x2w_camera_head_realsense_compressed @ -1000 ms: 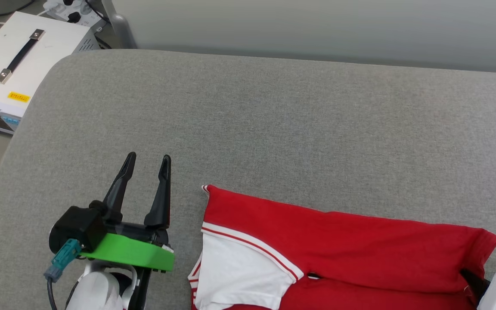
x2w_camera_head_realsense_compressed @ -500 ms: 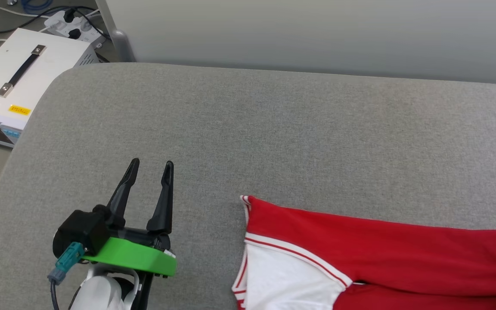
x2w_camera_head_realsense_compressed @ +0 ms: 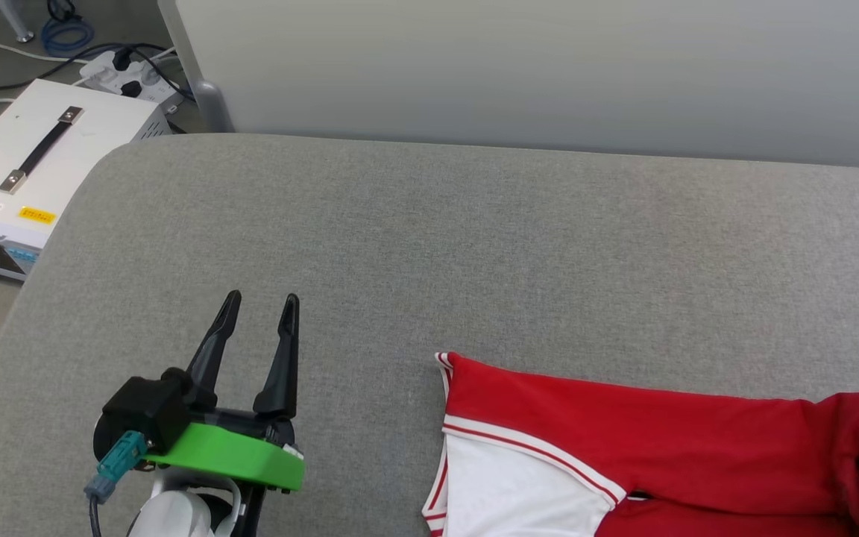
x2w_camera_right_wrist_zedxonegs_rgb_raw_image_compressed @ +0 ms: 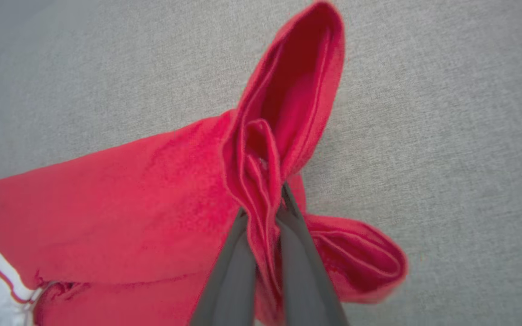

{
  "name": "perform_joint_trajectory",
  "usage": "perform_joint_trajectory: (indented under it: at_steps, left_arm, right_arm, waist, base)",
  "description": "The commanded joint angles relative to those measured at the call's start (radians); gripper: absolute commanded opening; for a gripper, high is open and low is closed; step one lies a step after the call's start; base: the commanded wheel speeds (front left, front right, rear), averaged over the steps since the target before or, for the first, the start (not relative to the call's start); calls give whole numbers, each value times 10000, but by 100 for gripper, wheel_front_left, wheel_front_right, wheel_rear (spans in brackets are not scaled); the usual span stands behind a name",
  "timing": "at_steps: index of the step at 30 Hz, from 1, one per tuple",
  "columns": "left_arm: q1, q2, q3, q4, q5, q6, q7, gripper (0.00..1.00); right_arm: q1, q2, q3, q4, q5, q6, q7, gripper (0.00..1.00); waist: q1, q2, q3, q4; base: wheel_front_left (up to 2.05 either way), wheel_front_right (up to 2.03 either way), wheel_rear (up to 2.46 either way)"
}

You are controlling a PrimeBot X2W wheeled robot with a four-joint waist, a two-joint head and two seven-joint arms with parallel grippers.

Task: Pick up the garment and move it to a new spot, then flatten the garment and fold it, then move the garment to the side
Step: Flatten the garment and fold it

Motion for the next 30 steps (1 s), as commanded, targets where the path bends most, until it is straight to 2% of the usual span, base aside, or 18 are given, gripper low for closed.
perform_joint_trajectory:
  at_steps: [1, 11, 17, 22, 30]
  left_arm:
    - [107, -45, 21, 16, -82, -30, -59, 100]
    - [239, -81, 86, 85, -106, -30, -59, 100]
    - [277, -119, 112, 139, -119, -30, -59, 100]
    - [266, -134, 122, 132, -124, -30, -59, 100]
    - [191, -110, -83, 177, -125, -30, -59, 100]
  right_arm:
    - [216, 180, 93, -267, 66, -7, 139, 0]
    - [676, 1898, 895, -2157, 136, -7, 1400, 0]
    - [512, 2292, 1999, -2492, 526, -7, 1859, 0]
    - [153, 2313, 3120, -1964, 1772, -7, 1372, 0]
    - [-832, 2315, 4930, -223, 3045, -7, -158, 0]
  waist:
    - [0, 0, -98, 7]
    - [0, 0, -377, 82]
    - [0, 0, -527, 128]
    - [0, 0, -601, 203]
    - [0, 0, -582, 477]
  base:
    - [0, 0, 0]
    - [0, 0, 0]
    - [0, 0, 0]
    - [0, 0, 0]
    - [0, 0, 0]
